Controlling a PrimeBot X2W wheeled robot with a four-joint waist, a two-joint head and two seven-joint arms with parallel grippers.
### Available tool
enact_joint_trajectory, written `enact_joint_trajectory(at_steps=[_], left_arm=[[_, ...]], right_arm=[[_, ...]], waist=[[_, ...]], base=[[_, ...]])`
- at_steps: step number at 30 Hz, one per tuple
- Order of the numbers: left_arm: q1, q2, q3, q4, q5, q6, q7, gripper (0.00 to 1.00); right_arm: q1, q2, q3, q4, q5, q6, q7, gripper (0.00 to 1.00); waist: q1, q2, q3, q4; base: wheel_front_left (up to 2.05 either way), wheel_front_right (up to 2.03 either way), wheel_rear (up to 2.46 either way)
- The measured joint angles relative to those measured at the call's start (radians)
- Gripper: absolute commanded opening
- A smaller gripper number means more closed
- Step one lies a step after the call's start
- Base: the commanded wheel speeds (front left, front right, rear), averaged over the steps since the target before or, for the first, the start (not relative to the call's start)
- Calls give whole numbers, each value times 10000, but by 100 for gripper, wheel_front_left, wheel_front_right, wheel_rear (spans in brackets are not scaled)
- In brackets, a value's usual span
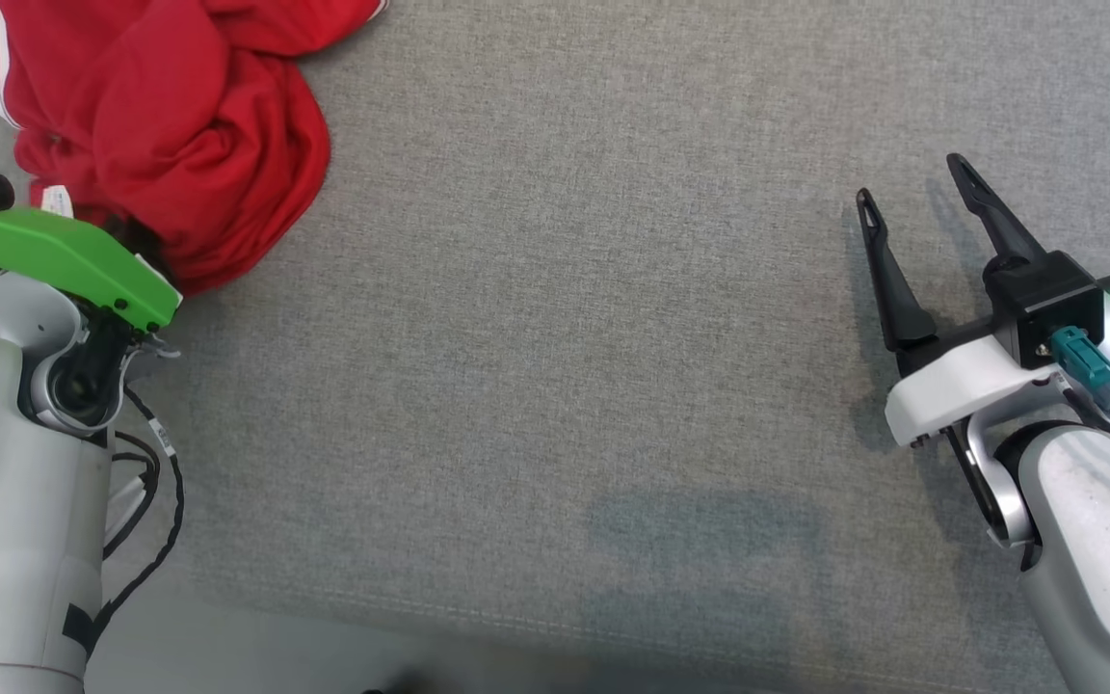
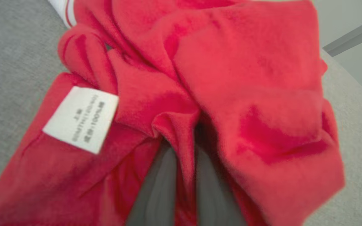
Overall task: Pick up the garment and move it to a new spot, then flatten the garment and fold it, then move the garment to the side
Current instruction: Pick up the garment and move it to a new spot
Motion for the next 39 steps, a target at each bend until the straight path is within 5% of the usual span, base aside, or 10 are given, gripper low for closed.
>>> enact_joint_trajectory(at_steps=[7,19,26,39], left_arm=[[-561,-81,-362,-391,355,-276,-688,0],[-1072,-1346,-3948,-2997,1292,-479,-546,0],[-748,-1927,-6307,-3950,1058,-479,98,0],[6,-1737,-7710,-4410,470,-479,1020,0]], right_arm=[[5,295,0,426,268,-8,-362,100],[273,1409,276,1457,1049,-79,-1404,100],[512,1791,115,1768,1250,-105,-1929,100],[1708,2159,232,1919,1641,-184,-2104,100]], waist=[[0,0,-438,41],[0,0,-1807,-205],[0,0,-2441,-923],[0,1,-3173,-2703]], base=[[0,0,0],[0,0,0],[0,0,0],[0,0,0]])
